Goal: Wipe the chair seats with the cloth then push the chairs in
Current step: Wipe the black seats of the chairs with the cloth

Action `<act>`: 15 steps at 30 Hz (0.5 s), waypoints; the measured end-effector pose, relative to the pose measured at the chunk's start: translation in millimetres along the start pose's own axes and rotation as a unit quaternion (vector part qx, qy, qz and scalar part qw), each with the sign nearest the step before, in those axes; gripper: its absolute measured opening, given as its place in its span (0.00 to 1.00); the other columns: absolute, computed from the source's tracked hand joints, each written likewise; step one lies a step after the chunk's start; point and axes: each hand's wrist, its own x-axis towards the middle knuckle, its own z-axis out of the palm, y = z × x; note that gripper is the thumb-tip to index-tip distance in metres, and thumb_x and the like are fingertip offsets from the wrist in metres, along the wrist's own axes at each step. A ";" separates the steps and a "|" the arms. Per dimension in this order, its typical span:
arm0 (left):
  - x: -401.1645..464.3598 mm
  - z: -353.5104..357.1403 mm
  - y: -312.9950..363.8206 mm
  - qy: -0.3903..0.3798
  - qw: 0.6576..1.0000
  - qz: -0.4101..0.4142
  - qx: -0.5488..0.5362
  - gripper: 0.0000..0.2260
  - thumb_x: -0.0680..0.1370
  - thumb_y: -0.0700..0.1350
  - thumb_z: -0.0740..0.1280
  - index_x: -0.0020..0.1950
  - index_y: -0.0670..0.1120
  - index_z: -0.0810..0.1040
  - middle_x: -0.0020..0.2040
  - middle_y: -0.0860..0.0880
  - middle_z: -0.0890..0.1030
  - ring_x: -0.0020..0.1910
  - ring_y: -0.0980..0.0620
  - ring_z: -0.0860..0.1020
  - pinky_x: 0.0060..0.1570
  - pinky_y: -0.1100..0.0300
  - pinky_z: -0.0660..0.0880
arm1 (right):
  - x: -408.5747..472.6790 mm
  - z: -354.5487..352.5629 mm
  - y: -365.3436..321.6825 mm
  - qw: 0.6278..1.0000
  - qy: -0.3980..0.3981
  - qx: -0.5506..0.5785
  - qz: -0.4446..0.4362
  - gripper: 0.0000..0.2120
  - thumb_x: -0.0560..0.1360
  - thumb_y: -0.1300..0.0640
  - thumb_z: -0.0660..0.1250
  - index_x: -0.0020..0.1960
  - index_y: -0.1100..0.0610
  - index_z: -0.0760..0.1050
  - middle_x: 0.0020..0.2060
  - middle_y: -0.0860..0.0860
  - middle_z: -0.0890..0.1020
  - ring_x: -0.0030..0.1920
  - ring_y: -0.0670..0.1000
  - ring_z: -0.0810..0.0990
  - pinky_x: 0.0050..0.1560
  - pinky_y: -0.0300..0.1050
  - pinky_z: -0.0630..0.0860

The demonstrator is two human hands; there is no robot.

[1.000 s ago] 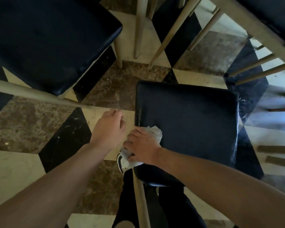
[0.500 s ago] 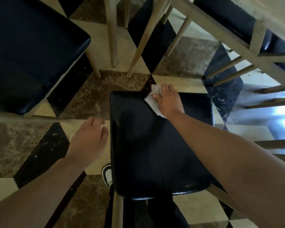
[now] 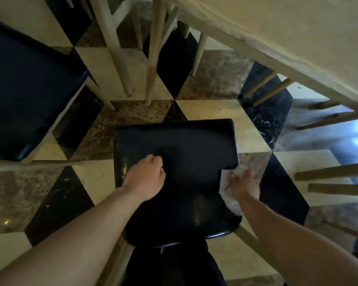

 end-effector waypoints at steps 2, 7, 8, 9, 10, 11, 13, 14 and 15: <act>-2.2 7.9 25.2 -0.038 0.999 -0.019 -0.021 0.08 0.83 0.48 0.59 0.58 0.47 0.73 0.57 0.47 0.75 0.54 0.46 0.76 0.57 0.46 0.75 | -21.4 1.1 0.9 0.996 -0.077 -0.030 -0.036 0.24 0.81 0.45 0.64 0.72 0.55 0.64 0.66 0.63 0.74 0.61 0.66 0.77 0.57 0.55 0.75; -16.1 1.8 74.6 -0.096 0.992 -0.064 -0.042 0.15 0.82 0.49 0.61 0.67 0.45 0.71 0.63 0.45 0.74 0.59 0.45 0.75 0.60 0.47 0.75 | -68.5 -20.2 -32.1 0.973 -0.178 0.099 -0.107 0.21 0.79 0.47 0.68 0.68 0.55 0.70 0.60 0.57 0.80 0.59 0.60 0.79 0.52 0.49 0.73; -15.6 -2.7 78.5 -0.091 0.992 -0.078 -0.043 0.18 0.82 0.50 0.62 0.70 0.45 0.69 0.65 0.44 0.73 0.60 0.45 0.75 0.59 0.48 0.75 | -75.8 -25.5 -43.8 0.964 -0.174 0.167 -0.114 0.19 0.79 0.47 0.68 0.65 0.53 0.72 0.59 0.55 0.81 0.57 0.58 0.80 0.53 0.50 0.75; -18.0 -8.0 80.1 -0.078 0.991 -0.094 -0.049 0.21 0.82 0.50 0.63 0.73 0.45 0.68 0.66 0.44 0.73 0.60 0.45 0.75 0.58 0.49 0.76 | -84.4 -32.5 -56.0 0.949 -0.177 0.232 -0.122 0.15 0.78 0.46 0.69 0.60 0.51 0.74 0.56 0.53 0.83 0.55 0.56 0.81 0.55 0.53 0.78; -23.8 -16.8 79.8 -0.058 0.990 -0.110 -0.064 0.22 0.81 0.51 0.63 0.73 0.45 0.67 0.66 0.44 0.74 0.59 0.45 0.76 0.55 0.50 0.76 | -96.0 -42.6 -71.0 0.929 -0.186 0.290 -0.134 0.12 0.78 0.47 0.71 0.56 0.50 0.75 0.53 0.52 0.84 0.53 0.54 0.83 0.56 0.56 0.81; -24.3 -23.6 79.3 -0.039 0.988 -0.121 -0.086 0.22 0.81 0.51 0.64 0.73 0.45 0.67 0.63 0.44 0.75 0.56 0.47 0.77 0.50 0.52 0.76 | -102.1 -51.1 -84.2 0.909 -0.193 0.341 -0.140 0.10 0.77 0.47 0.72 0.54 0.49 0.76 0.50 0.51 0.84 0.52 0.54 0.84 0.56 0.57 0.82; -37.1 -45.0 75.3 0.003 0.978 -0.139 -0.157 0.17 0.80 0.51 0.65 0.67 0.47 0.70 0.58 0.47 0.77 0.49 0.51 0.76 0.43 0.55 0.74 | -121.3 -72.0 -110.6 0.871 -0.213 0.411 -0.167 0.10 0.77 0.48 0.73 0.54 0.49 0.77 0.49 0.51 0.86 0.50 0.52 0.86 0.54 0.56 0.84; -45.9 -57.9 73.2 0.024 0.968 -0.144 -0.204 0.16 0.79 0.51 0.65 0.65 0.48 0.71 0.57 0.48 0.77 0.49 0.52 0.77 0.43 0.56 0.74 | -133.5 -83.2 -123.0 0.851 -0.229 0.435 -0.182 0.10 0.77 0.48 0.74 0.55 0.50 0.77 0.49 0.51 0.86 0.50 0.52 0.86 0.53 0.54 0.84; -56.0 -72.5 71.9 0.047 0.955 -0.147 -0.254 0.15 0.79 0.51 0.66 0.63 0.49 0.72 0.57 0.49 0.78 0.51 0.51 0.77 0.47 0.55 0.75 | -146.6 -94.1 -134.8 0.834 -0.247 0.453 -0.198 0.12 0.76 0.49 0.74 0.56 0.50 0.77 0.48 0.51 0.87 0.50 0.51 0.87 0.52 0.53 0.84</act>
